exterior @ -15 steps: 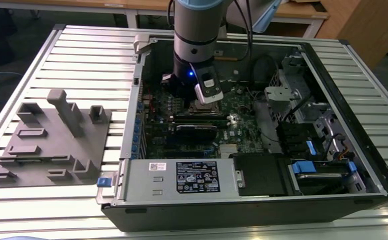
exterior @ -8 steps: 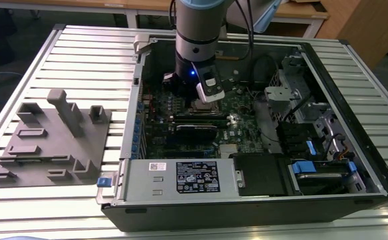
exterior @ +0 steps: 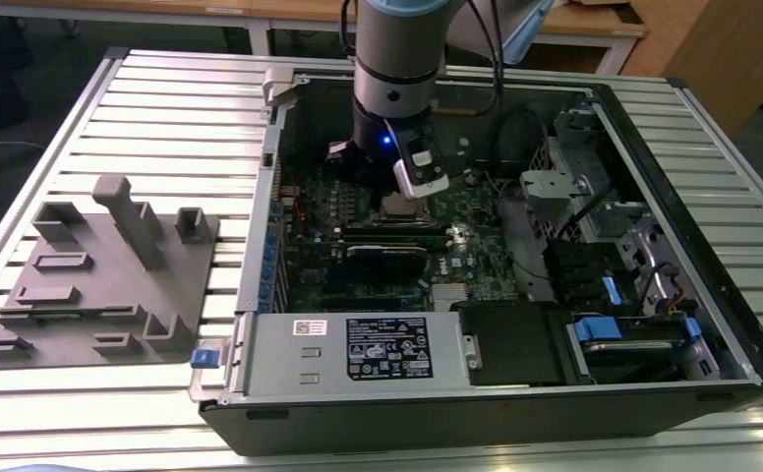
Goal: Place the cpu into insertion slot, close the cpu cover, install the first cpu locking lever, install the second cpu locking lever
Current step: 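Install the second cpu locking lever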
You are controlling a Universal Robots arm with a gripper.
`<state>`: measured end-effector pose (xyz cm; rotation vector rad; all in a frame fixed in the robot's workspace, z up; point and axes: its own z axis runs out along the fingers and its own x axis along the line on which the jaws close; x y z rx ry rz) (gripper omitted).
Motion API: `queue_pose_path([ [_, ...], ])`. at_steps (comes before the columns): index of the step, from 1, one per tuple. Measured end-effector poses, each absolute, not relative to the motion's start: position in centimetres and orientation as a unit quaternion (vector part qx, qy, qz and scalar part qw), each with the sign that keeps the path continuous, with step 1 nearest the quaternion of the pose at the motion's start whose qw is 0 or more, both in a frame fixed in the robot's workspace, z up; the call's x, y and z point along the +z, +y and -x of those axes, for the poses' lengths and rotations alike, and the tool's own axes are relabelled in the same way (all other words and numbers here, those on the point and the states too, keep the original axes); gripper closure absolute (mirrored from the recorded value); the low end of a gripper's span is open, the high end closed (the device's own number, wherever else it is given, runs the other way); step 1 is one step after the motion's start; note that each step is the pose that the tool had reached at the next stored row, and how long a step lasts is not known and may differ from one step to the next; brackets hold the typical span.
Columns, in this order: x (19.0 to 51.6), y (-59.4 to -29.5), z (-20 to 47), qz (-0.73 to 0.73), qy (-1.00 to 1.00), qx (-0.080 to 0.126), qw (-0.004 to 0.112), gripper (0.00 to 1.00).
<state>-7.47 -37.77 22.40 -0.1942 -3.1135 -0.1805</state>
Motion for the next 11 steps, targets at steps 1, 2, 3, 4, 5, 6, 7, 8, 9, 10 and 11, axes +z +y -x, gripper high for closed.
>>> queue_pose_path([
  [1, 22.4, -37.7, 7.4, 0.062, -0.996, -0.058, 0.008, 0.89],
  [2, 22.4, -37.7, 7.3, 0.062, -0.996, -0.058, 0.008, 0.89],
  [3, 22.4, -37.6, 7.1, 0.062, -0.996, -0.058, 0.008, 0.89],
  [4, 22.4, -37.5, 7.0, 0.062, -0.996, -0.058, 0.008, 0.89],
  [5, 22.3, -37.5, 7.0, 0.062, -0.996, -0.058, 0.008, 0.89],
  [6, 22.3, -37.4, 6.9, 0.062, -0.996, -0.058, 0.008, 0.89],
  [7, 22.3, -37.3, 6.7, 0.062, -0.996, -0.058, 0.008, 0.89],
  [8, 22.3, -37.2, 6.6, 0.062, -0.996, -0.058, 0.008, 0.89],
  [9, 22.3, -37.1, 6.5, 0.062, -0.996, -0.058, 0.008, 0.89],
  [10, 22.2, -37.0, 6.4, 0.062, -0.996, -0.058, 0.008, 0.89],
  [11, 22.2, -37.0, 6.2, 0.062, -0.996, -0.058, 0.008, 0.89],
])
